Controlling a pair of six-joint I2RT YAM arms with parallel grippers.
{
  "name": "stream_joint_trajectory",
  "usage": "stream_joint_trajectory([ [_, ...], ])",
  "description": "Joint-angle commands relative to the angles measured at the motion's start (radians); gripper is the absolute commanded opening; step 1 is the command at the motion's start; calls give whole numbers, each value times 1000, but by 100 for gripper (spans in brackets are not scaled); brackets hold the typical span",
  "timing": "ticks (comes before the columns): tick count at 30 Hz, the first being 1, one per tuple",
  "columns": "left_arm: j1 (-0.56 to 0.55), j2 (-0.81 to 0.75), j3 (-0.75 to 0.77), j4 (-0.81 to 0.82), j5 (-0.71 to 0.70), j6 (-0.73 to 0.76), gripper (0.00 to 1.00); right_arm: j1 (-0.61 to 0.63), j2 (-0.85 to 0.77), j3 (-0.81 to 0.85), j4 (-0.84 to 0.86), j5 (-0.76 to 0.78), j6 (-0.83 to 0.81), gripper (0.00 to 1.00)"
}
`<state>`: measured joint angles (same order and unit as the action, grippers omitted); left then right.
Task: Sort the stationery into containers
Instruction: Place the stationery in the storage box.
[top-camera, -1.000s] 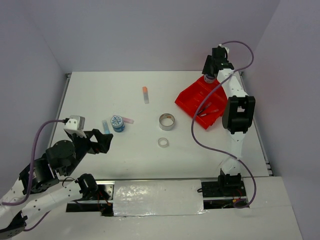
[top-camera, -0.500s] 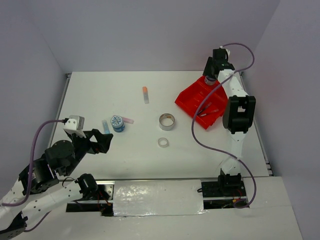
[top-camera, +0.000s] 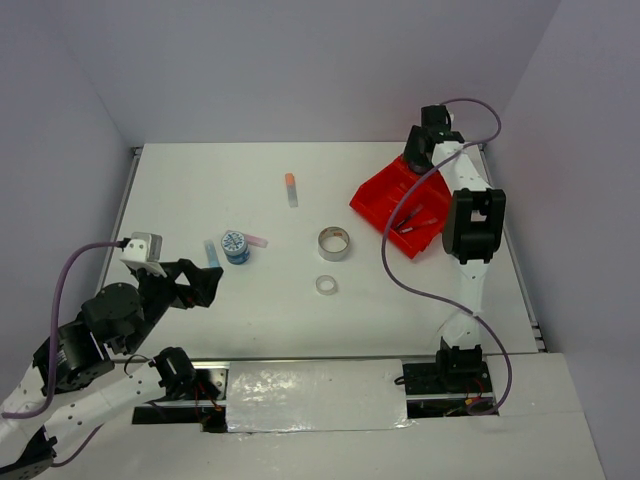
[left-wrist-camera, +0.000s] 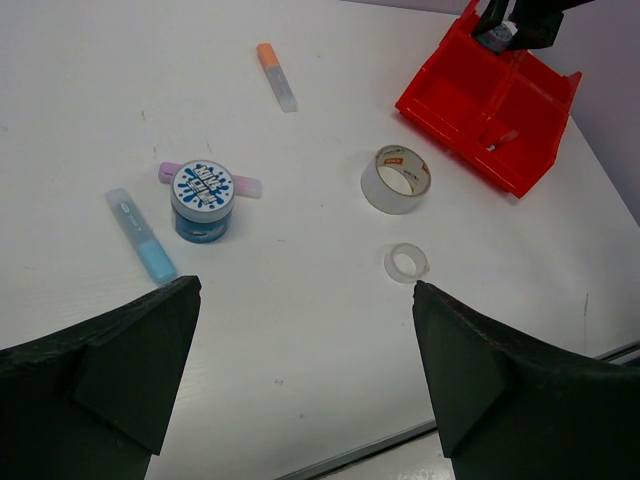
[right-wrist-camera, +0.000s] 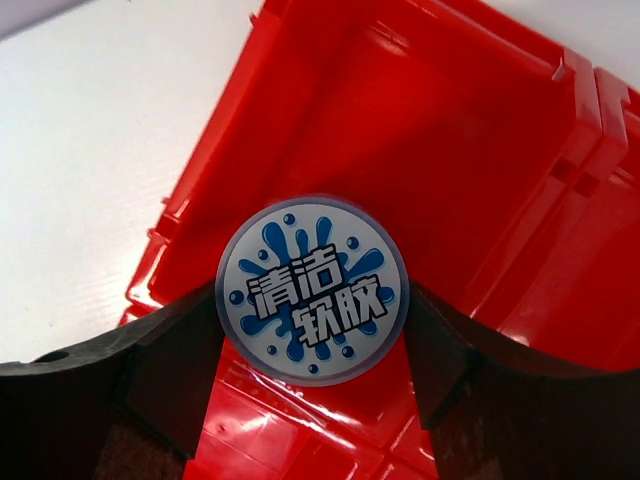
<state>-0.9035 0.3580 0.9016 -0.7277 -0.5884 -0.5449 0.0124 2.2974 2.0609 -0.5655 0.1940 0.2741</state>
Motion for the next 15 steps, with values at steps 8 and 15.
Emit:
stream_joint_trajectory([
  [8, 9, -8, 6, 53, 16, 33, 99, -5, -116, 84, 3, -22, 11, 100],
  [15, 32, -7, 10, 54, 6, 30, 99, 49, -237, 45, -14, -157, 17, 100],
])
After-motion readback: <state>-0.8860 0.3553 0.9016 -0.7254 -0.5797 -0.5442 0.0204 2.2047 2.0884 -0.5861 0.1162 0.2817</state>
